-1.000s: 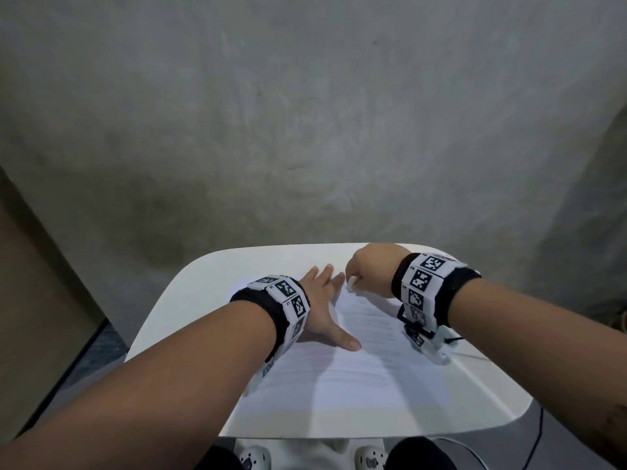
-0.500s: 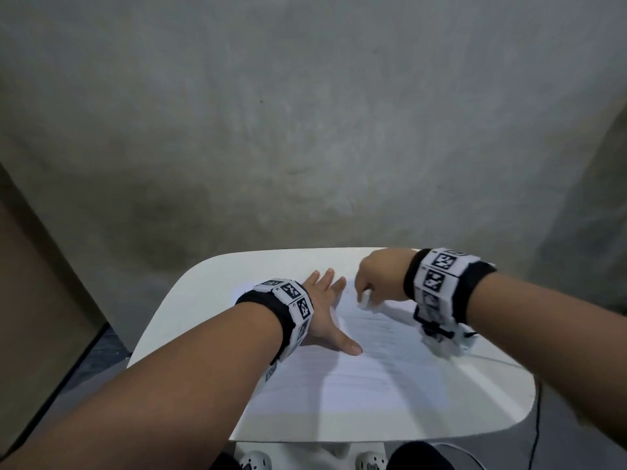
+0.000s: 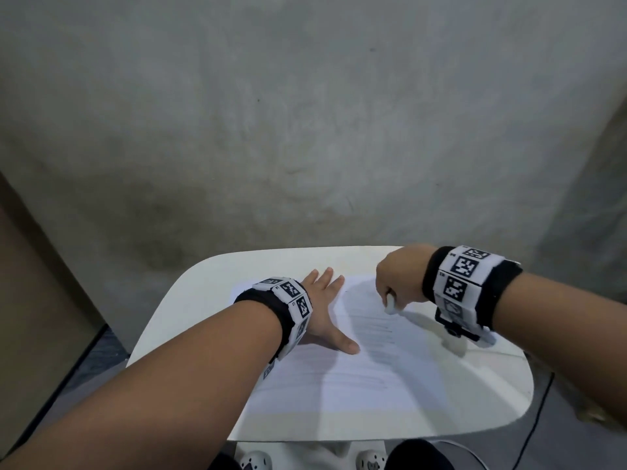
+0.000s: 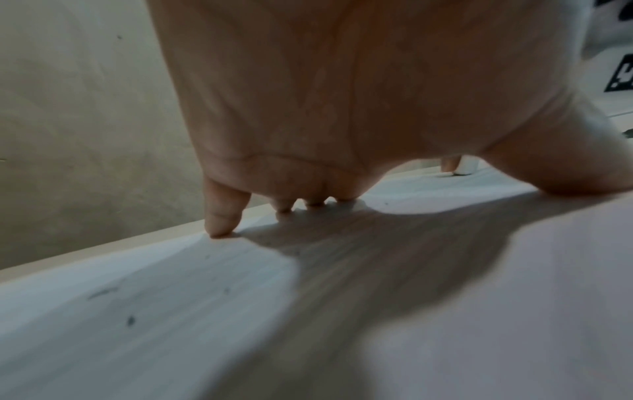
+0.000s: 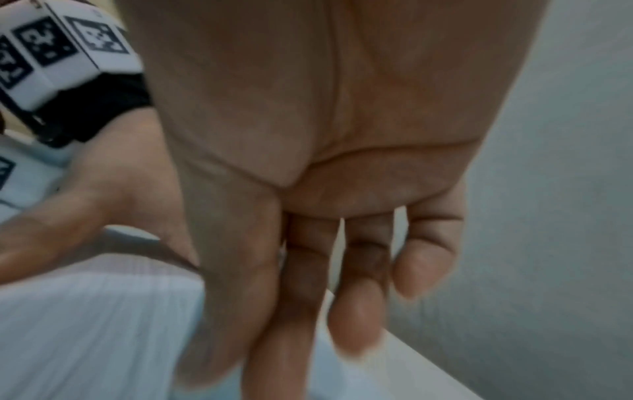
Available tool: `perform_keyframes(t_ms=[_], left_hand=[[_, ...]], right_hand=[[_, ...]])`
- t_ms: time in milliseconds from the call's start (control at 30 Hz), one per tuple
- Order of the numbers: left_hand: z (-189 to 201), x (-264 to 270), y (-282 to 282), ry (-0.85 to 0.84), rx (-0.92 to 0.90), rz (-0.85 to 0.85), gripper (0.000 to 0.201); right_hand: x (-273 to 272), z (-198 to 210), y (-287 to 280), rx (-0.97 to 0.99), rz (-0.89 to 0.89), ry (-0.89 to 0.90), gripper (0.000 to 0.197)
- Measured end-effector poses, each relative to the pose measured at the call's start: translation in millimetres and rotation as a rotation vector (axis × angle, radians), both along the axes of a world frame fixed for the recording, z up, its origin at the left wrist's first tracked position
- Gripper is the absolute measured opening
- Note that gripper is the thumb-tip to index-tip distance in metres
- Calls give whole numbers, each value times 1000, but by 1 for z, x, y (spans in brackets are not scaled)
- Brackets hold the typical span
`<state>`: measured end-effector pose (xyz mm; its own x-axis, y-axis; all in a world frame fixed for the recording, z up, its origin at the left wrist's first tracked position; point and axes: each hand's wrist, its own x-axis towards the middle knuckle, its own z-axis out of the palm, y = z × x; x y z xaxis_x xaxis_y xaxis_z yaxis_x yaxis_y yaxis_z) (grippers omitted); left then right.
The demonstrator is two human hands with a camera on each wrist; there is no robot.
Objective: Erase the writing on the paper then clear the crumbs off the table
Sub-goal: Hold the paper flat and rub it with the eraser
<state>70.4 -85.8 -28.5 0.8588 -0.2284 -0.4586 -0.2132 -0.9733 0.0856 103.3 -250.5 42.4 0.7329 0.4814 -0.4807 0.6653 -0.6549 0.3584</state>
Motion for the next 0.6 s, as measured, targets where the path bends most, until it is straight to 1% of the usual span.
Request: perform_keyframes(t_ms=[33, 100, 167, 267, 333, 400, 433, 467, 533, 567, 600], left_hand=[[1, -1, -1, 0, 3, -2, 129], [4, -2, -2, 3, 10, -10, 128], [6, -1, -2, 6, 11, -16, 129], [5, 0, 0, 14, 1, -12, 129], [2, 0, 1, 8, -4, -2, 129], [0, 0, 1, 5, -4, 5, 129], [0, 0, 0, 6, -2, 6, 129], [1, 0, 0, 8, -1, 6, 129], [3, -1, 0, 23, 0, 0, 129], [4, -1, 1, 28, 2, -2, 129], [4, -1, 1, 29, 3, -4, 129]], right_hand=[[2, 2, 6, -19, -12, -1, 16], [6, 0, 26, 60, -19, -35, 10], [10, -4, 37, 183, 19, -79, 19], [8, -8, 24, 223, 7, -42, 17], [7, -8, 6, 158, -6, -8, 6], [9, 0, -1, 56, -48, 65, 16], [13, 3, 1, 38, -77, 98, 19], [17, 4, 6, 66, -92, 99, 18], [18, 0, 23, 192, -84, -5, 17], [17, -4, 30, 228, -64, -75, 17], [17, -8, 31, 236, -53, -102, 15]])
